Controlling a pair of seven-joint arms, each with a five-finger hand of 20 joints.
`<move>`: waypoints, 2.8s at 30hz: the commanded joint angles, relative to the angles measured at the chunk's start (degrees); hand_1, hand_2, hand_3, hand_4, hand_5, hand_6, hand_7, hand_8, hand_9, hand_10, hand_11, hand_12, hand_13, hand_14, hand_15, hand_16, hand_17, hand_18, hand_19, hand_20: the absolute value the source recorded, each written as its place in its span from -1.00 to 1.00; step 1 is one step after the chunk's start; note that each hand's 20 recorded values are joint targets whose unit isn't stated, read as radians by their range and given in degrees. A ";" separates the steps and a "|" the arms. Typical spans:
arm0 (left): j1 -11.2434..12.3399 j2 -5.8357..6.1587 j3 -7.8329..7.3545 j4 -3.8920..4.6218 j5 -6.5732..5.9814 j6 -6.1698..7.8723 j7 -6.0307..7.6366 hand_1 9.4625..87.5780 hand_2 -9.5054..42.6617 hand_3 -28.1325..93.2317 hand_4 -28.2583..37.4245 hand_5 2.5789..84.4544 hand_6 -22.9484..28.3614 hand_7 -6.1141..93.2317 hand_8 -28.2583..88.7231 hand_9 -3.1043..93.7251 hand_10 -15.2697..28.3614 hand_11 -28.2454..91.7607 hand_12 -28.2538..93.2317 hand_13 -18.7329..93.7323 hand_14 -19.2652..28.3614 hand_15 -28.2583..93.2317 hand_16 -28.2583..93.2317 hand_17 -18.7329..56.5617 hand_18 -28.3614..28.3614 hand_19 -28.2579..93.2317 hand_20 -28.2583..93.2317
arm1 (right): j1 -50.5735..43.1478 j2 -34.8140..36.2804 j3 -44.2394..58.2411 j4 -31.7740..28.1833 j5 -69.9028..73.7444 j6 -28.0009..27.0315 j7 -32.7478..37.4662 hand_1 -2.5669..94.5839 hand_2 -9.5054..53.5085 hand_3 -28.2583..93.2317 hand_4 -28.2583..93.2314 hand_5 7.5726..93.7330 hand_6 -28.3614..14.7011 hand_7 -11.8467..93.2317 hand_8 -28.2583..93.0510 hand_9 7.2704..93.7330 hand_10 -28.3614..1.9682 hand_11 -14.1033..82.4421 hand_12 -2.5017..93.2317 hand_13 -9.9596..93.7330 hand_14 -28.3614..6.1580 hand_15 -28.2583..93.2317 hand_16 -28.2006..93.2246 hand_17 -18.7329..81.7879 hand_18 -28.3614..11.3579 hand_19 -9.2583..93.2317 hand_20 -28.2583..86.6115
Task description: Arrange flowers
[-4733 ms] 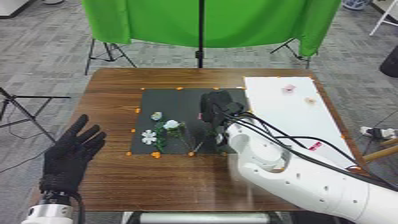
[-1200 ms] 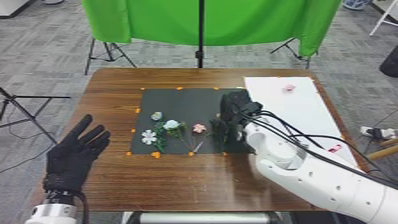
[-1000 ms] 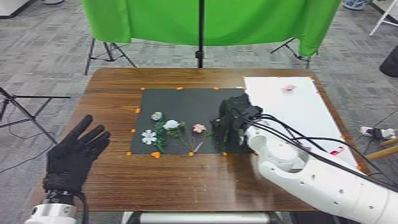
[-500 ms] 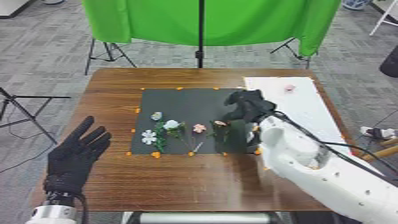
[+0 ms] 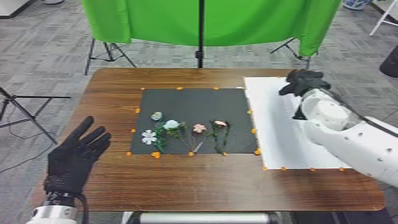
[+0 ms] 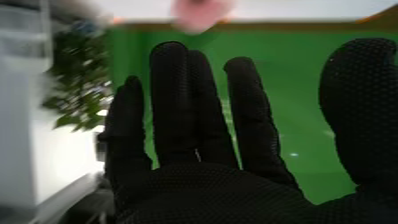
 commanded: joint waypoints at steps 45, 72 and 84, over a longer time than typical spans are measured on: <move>-0.69 0.43 0.23 0.49 -1.27 -0.13 0.53 -0.63 -0.41 0.82 -0.85 -0.20 0.22 -0.65 -0.69 -0.27 0.60 -0.19 -0.40 -0.30 0.92 0.13 -0.69 -0.80 1.00 0.43 -0.56 | -4.14 -0.43 -2.16 -5.85 -10.14 7.39 5.17 0.32 -1.00 0.44 -1.00 0.87 0.59 -0.48 -0.53 1.00 0.63 -0.41 -0.31 0.79 0.65 0.33 -0.04 0.03 -0.45 0.83 0.29; -1.31 -4.09 -1.55 0.72 2.45 -2.86 -5.02 -0.64 -0.42 0.83 -0.85 -0.19 0.22 -0.64 -0.69 -0.26 0.60 -0.18 -0.40 -0.31 0.89 0.13 -0.69 -0.79 0.98 0.42 -0.55 | -21.32 -3.57 3.63 -25.35 -18.36 -1.34 0.63 0.05 -1.00 0.67 -1.00 0.48 0.45 -0.46 -0.67 0.74 0.33 -0.38 -0.30 0.47 0.32 0.55 -0.14 -0.19 -0.59 0.81 0.34; -1.14 -4.67 -1.47 0.68 2.70 -2.94 -4.85 -0.63 -0.42 0.83 -0.85 -0.18 0.23 -0.65 -0.69 -0.26 0.61 -0.18 -0.40 -0.31 0.90 0.13 -0.69 -0.79 0.98 0.42 -0.54 | -27.83 -1.85 13.08 -30.83 -13.85 -7.68 -1.50 -0.20 -1.00 0.80 -1.00 0.20 0.29 -0.49 -0.75 0.33 -0.02 -0.05 -0.60 0.25 -0.03 0.70 -0.29 -0.30 -0.73 0.78 0.42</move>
